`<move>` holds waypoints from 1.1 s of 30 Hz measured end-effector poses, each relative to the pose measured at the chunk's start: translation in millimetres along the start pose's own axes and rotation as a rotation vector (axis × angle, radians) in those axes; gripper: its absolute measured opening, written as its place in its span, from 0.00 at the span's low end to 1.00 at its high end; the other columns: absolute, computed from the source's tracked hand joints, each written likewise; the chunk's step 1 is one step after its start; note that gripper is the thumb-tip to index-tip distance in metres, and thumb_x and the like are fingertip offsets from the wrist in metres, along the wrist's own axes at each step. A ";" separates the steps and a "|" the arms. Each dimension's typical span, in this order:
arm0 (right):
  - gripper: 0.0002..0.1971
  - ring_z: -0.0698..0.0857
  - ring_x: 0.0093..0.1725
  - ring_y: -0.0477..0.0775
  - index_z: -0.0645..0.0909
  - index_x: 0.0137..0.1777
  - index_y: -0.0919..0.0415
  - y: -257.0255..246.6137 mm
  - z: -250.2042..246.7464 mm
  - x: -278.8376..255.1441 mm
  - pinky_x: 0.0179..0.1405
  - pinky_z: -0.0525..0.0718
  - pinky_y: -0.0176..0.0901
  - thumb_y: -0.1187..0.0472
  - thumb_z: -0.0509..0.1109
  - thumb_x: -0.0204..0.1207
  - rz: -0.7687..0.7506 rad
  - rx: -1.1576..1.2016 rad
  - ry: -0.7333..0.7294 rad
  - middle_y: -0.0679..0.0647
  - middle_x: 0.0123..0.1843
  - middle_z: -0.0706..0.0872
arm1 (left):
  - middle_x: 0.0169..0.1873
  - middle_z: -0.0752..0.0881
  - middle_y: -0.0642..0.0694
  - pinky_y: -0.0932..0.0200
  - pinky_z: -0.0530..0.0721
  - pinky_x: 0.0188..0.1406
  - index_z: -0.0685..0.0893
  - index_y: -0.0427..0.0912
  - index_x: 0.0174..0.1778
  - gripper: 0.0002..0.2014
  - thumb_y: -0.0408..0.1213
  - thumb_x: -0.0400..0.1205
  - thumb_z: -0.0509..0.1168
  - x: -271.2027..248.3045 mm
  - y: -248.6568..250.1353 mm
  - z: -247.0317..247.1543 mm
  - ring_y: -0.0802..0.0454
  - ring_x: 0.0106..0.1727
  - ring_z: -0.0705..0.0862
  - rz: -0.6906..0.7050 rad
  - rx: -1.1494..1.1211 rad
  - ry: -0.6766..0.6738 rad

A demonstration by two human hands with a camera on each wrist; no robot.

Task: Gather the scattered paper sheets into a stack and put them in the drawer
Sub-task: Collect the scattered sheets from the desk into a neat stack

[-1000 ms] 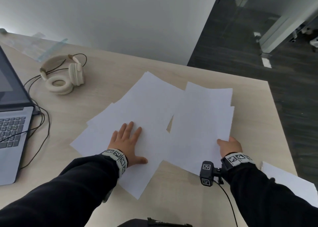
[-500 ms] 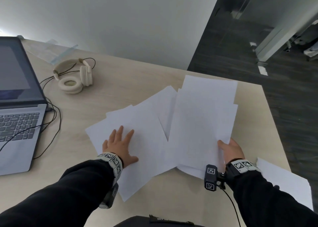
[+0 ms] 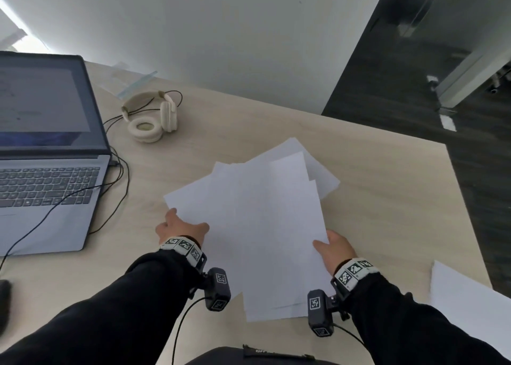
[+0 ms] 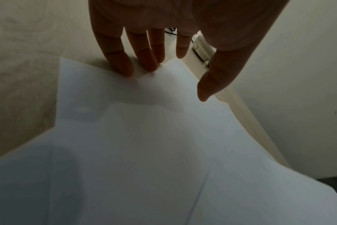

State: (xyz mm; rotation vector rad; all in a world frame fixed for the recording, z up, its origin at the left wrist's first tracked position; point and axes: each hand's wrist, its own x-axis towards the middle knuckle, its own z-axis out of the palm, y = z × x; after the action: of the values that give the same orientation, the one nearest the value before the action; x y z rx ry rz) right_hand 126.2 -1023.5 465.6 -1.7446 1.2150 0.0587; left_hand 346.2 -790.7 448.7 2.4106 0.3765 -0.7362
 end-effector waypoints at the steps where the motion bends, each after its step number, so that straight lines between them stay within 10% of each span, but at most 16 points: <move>1: 0.07 0.86 0.47 0.56 0.82 0.51 0.55 0.1 3.2 -2.0 0.47 0.80 0.40 0.66 0.66 0.79 -0.012 -0.011 -0.011 0.53 0.48 0.89 | 0.76 0.64 0.37 0.44 0.79 0.58 0.59 0.50 0.83 0.44 0.42 0.72 0.74 0.1 0.4 0.8 0.33 0.58 0.80 0.003 0.012 -0.010; 15: 0.06 0.78 0.34 0.55 0.81 0.40 0.63 -17.2 30.1 -4.7 0.31 0.75 0.39 0.68 0.63 0.75 0.030 -0.009 0.007 0.53 0.34 0.82 | 0.77 0.69 0.47 0.50 0.69 0.75 0.66 0.49 0.81 0.39 0.46 0.72 0.70 -22.9 -4.1 17.1 0.42 0.75 0.71 0.400 0.351 -0.161; 18: 0.02 0.81 0.36 0.55 0.78 0.46 0.60 -21.4 32.7 -4.3 0.34 0.77 0.41 0.64 0.67 0.74 0.061 -0.008 -0.017 0.52 0.37 0.83 | 0.80 0.65 0.53 0.48 0.70 0.74 0.61 0.53 0.83 0.39 0.48 0.74 0.67 -27.9 -10.7 18.0 0.42 0.79 0.64 0.473 0.433 -0.204; 23: 0.28 0.86 0.47 0.56 0.66 0.65 0.53 -15.8 41.1 0.9 0.48 0.85 0.48 0.63 0.78 0.70 0.145 0.243 0.011 0.51 0.49 0.83 | 0.83 0.56 0.64 0.49 0.73 0.73 0.58 0.60 0.83 0.39 0.51 0.75 0.65 -34.2 -18.4 17.0 0.49 0.82 0.56 0.539 0.520 -0.205; 33: 0.16 0.90 0.49 0.63 0.81 0.56 0.61 -12.2 25.3 15.7 0.54 0.88 0.61 0.71 0.77 0.70 0.101 0.349 -0.050 0.59 0.51 0.90 | 0.82 0.55 0.70 0.46 0.67 0.75 0.65 0.66 0.78 0.33 0.53 0.75 0.65 -23.4 -17.6 18.9 0.51 0.81 0.57 0.665 0.556 -0.264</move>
State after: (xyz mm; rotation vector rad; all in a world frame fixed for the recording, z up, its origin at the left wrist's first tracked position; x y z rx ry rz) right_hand 154.6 -1015.9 452.3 -1.3715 1.1967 -0.0480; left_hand 312.1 -790.5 441.6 2.6259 -0.8014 -0.8962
